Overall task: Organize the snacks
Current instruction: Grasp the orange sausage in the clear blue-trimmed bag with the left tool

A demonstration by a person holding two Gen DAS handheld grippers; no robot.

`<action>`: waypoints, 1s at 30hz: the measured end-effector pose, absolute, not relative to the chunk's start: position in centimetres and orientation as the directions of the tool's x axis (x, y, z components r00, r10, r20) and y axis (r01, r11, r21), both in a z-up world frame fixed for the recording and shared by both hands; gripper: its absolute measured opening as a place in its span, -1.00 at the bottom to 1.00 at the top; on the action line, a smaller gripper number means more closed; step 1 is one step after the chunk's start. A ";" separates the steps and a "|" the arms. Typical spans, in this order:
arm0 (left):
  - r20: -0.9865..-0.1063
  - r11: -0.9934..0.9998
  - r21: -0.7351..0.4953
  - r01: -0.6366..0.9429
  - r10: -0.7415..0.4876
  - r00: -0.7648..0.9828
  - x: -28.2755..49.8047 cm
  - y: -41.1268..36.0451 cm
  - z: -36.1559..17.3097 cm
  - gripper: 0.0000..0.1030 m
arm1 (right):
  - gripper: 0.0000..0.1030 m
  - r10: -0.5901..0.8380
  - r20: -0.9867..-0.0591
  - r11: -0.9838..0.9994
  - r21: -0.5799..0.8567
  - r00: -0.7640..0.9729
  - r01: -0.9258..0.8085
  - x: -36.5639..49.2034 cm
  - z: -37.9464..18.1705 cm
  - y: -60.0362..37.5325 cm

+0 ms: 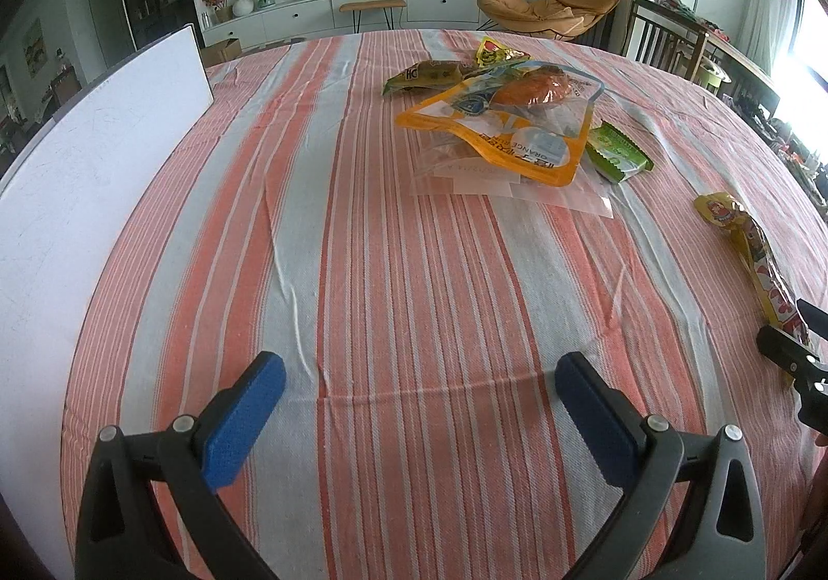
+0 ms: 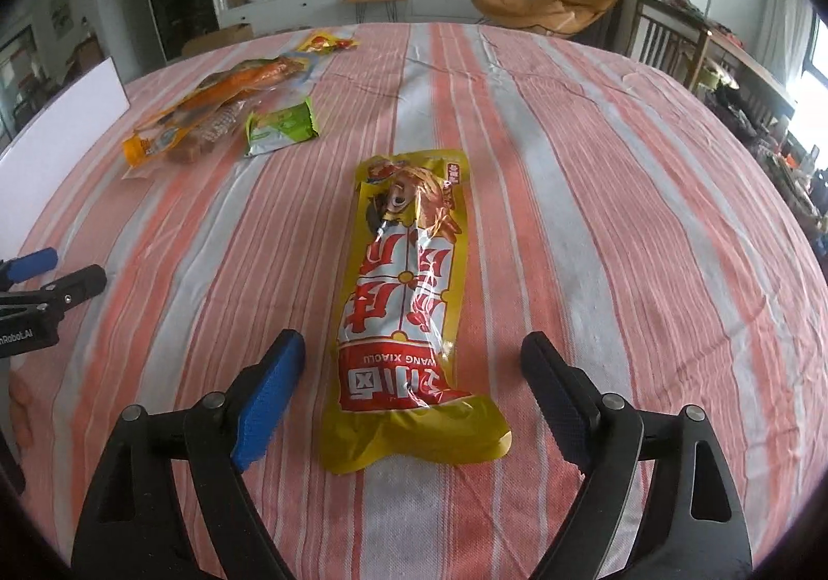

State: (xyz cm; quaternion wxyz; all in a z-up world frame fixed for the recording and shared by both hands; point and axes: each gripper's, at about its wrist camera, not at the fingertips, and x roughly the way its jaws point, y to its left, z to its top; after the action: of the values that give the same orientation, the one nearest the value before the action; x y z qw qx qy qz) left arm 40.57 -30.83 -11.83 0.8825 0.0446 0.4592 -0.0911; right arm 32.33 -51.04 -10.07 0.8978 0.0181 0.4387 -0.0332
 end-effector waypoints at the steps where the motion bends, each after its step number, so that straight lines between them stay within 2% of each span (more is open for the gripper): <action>1: -0.819 0.979 -0.005 0.202 -0.120 0.562 40.6 -30.8 -11.8 1.00 | 0.70 -0.044 -0.789 0.997 0.003 0.613 0.076 32.3 -10.1 -51.0; 30: -0.837 0.985 -0.006 0.170 -0.098 0.539 40.7 -31.0 -11.7 1.00 | 0.70 -0.043 -0.789 0.997 0.004 0.613 0.075 32.3 -10.1 -51.1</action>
State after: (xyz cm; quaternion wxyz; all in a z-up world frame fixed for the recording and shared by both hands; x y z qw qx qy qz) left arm 40.71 -31.04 -11.71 0.8764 0.0381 0.4740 -0.0763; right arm 32.31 -51.13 -10.10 0.8980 0.0185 0.4384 -0.0330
